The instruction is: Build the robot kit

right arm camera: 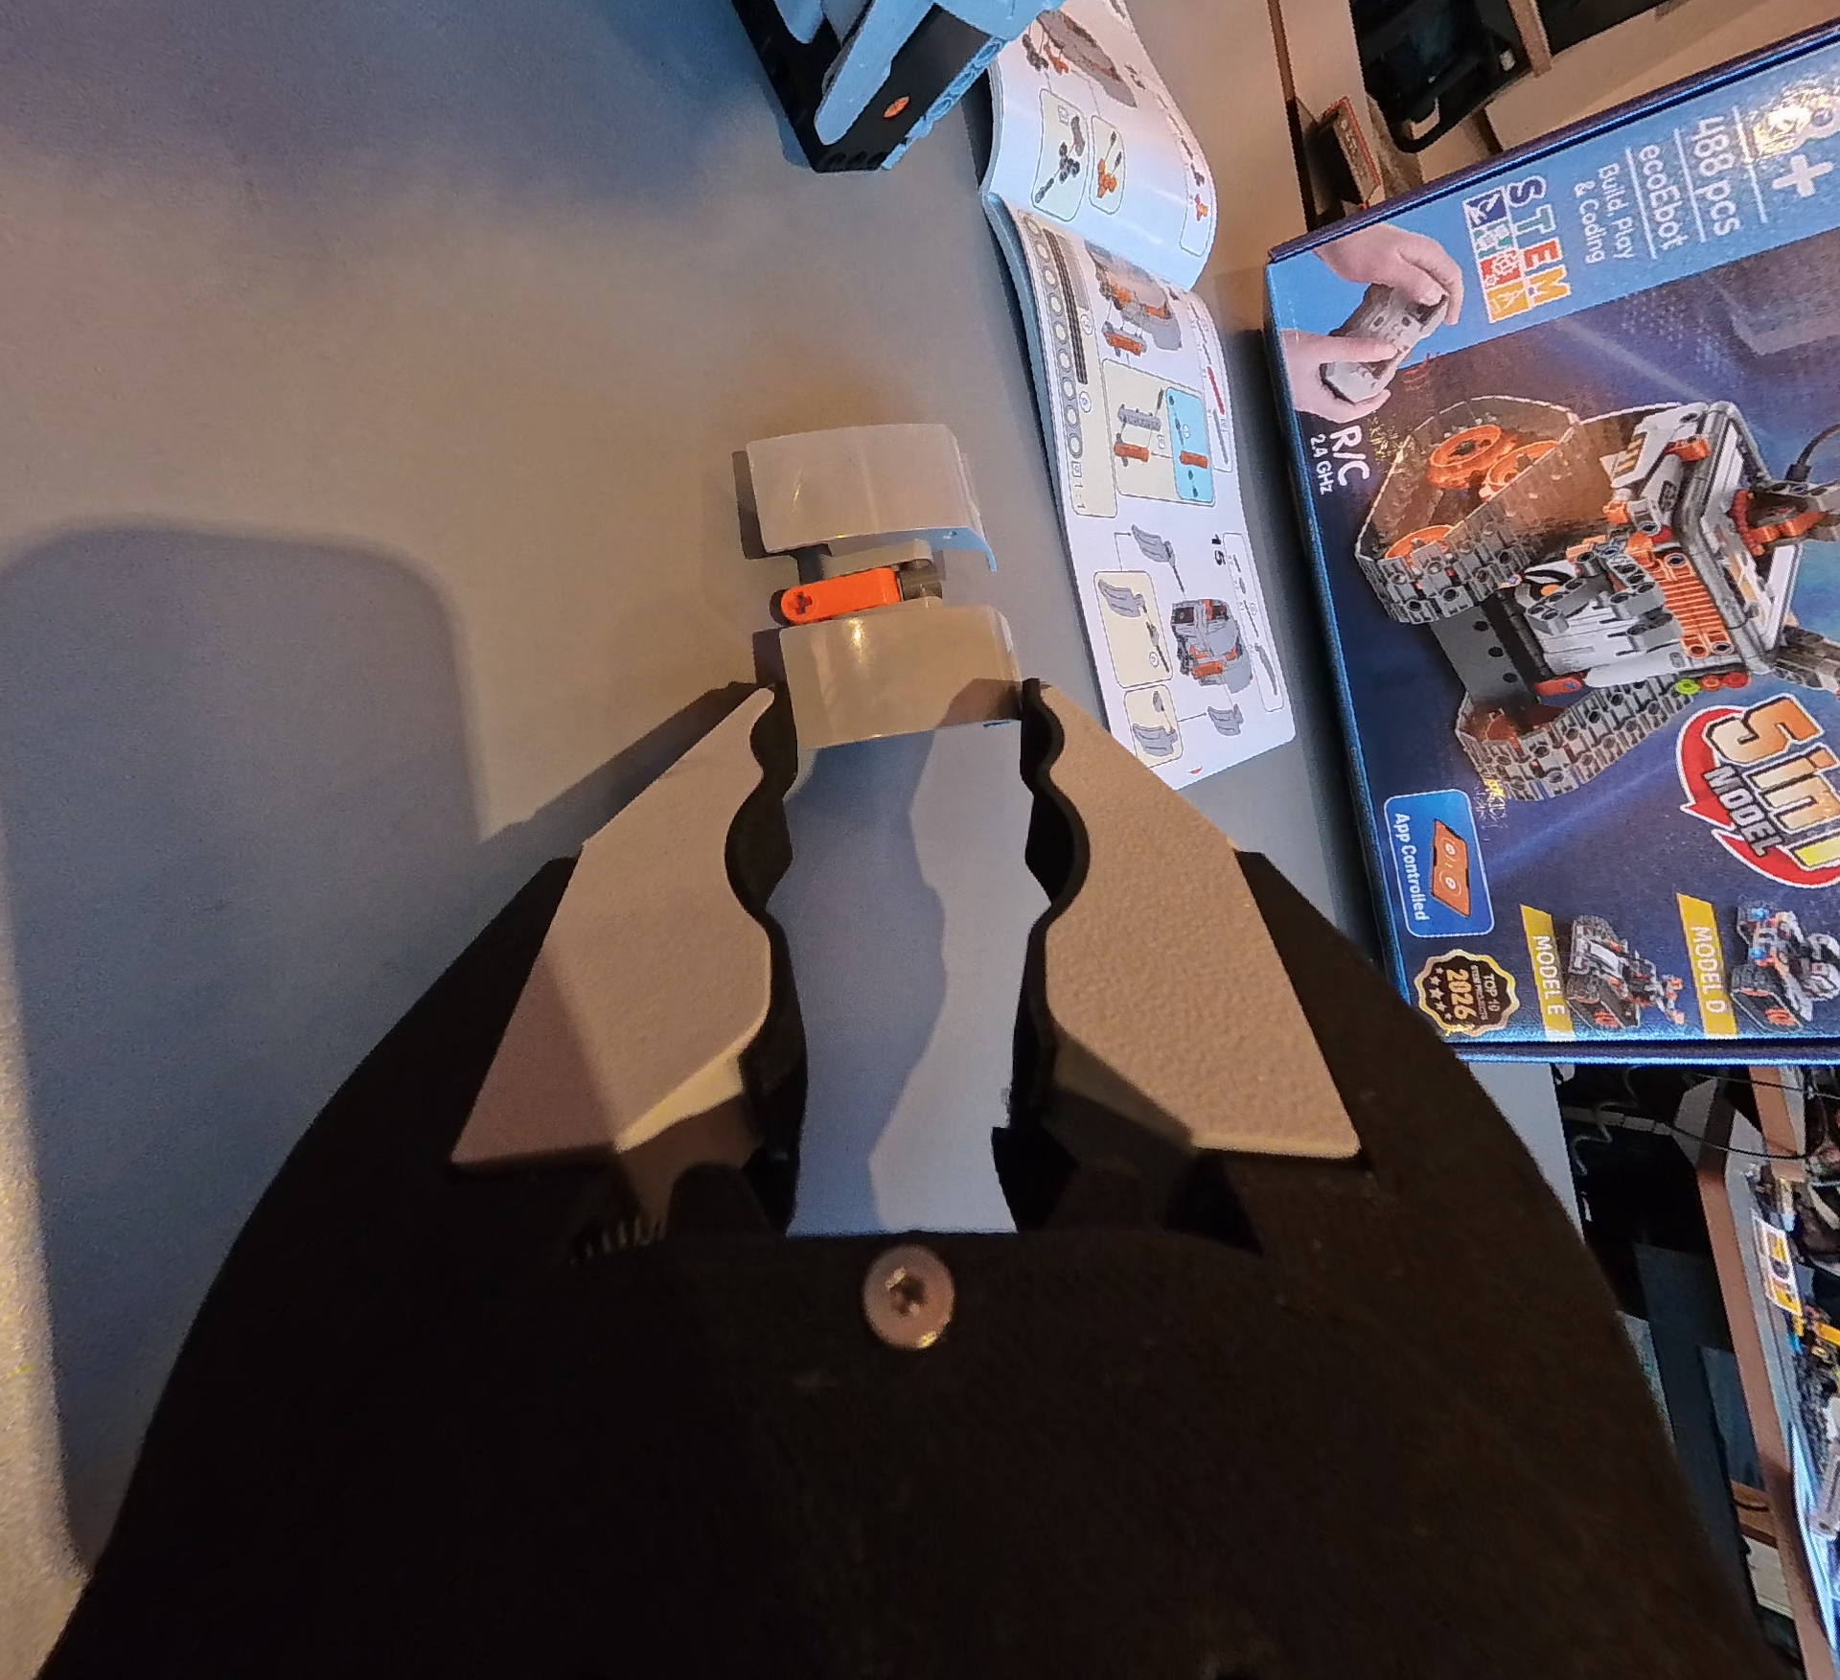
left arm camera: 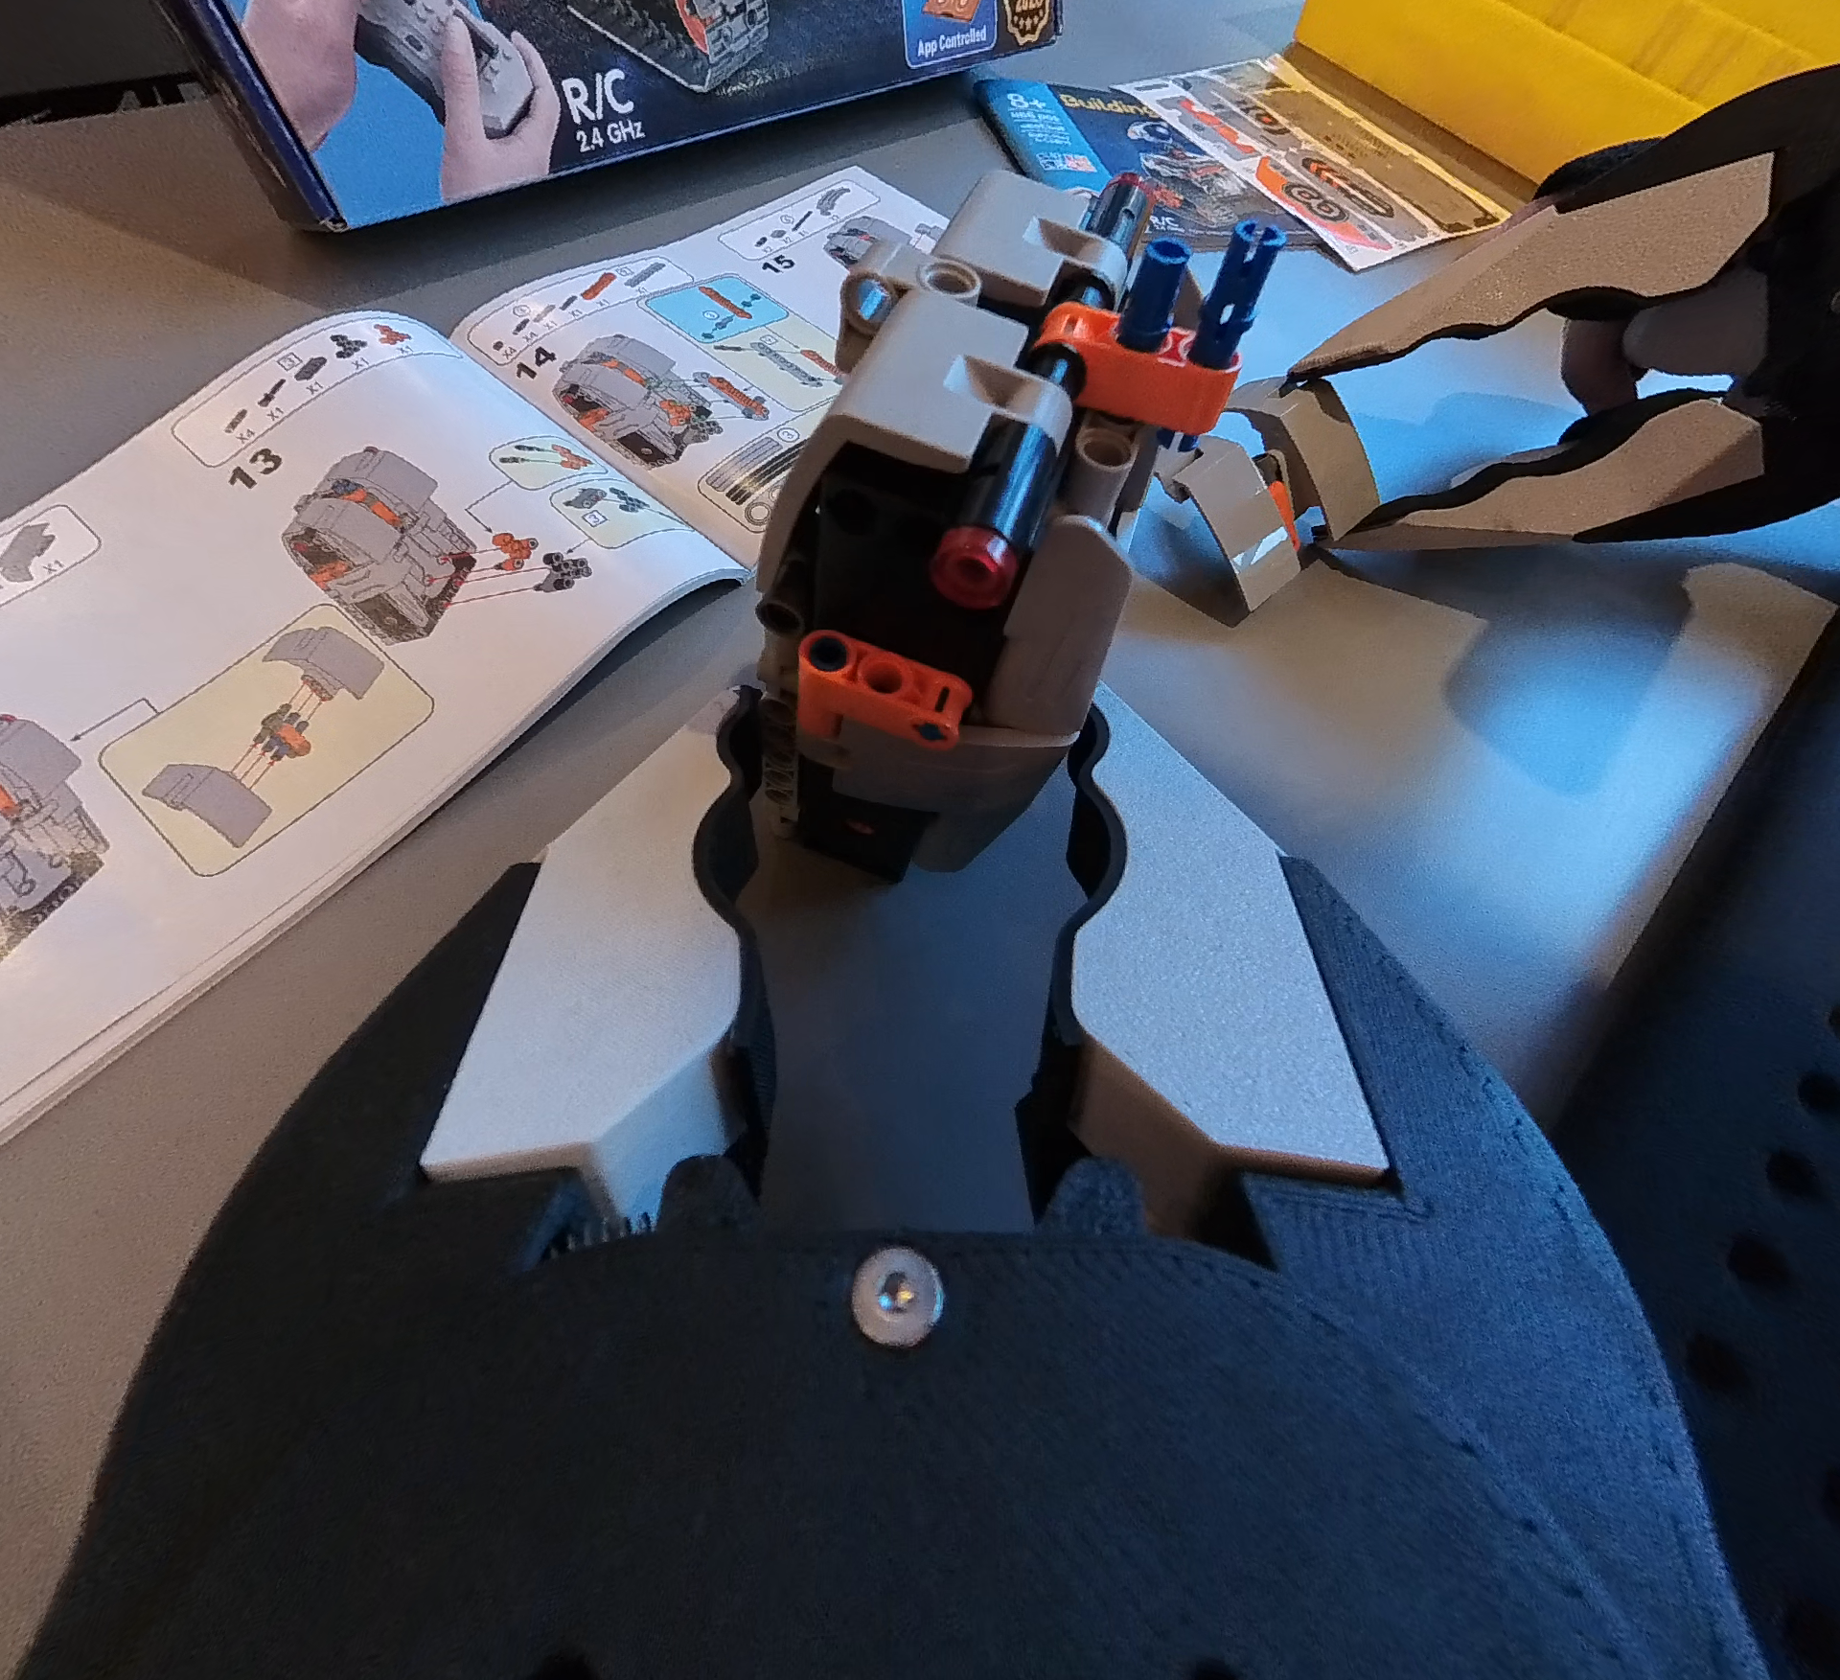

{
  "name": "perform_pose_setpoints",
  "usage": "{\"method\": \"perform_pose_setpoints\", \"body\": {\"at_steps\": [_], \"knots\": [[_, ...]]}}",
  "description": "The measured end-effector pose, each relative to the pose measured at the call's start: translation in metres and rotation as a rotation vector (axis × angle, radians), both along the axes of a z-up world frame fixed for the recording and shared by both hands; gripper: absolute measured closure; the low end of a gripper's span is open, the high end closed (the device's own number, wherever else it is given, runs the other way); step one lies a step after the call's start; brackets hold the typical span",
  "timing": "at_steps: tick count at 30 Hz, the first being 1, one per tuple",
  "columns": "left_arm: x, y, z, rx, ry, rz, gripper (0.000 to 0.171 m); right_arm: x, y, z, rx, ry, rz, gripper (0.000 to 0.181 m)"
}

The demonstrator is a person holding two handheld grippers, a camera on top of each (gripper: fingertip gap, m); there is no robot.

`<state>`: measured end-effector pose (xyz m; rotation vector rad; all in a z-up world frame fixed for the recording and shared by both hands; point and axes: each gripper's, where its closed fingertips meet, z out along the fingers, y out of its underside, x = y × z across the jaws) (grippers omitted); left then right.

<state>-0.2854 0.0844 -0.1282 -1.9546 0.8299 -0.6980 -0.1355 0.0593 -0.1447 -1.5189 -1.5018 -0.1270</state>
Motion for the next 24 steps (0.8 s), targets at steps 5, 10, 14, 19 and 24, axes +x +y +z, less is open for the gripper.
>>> {"method": "perform_pose_setpoints", "body": {"at_steps": [5,10,14,19,24], "knots": [[0.0000,-0.0001,-0.0001,-0.003,-0.001,-0.004,0.111,0.0000,0.0001,-0.0001,-0.002,0.001,0.000,0.137],[0.0001,-0.0001,-0.0002,-0.006,-0.003,-0.006,0.111,0.0000,0.0002,-0.0002,-0.005,0.005,-0.001,0.137],[0.0000,-0.0001,-0.0002,-0.008,-0.004,-0.007,0.111,0.0000,0.0003,-0.0001,-0.004,0.006,0.000,0.138],[0.0001,-0.0002,-0.0003,-0.009,-0.005,-0.008,0.111,0.0001,0.0003,-0.0001,-0.005,0.008,-0.001,0.137],[0.0002,-0.0001,-0.0004,-0.010,-0.005,-0.010,0.111,0.0000,0.0003,-0.0002,-0.007,0.010,-0.001,0.137]]}}
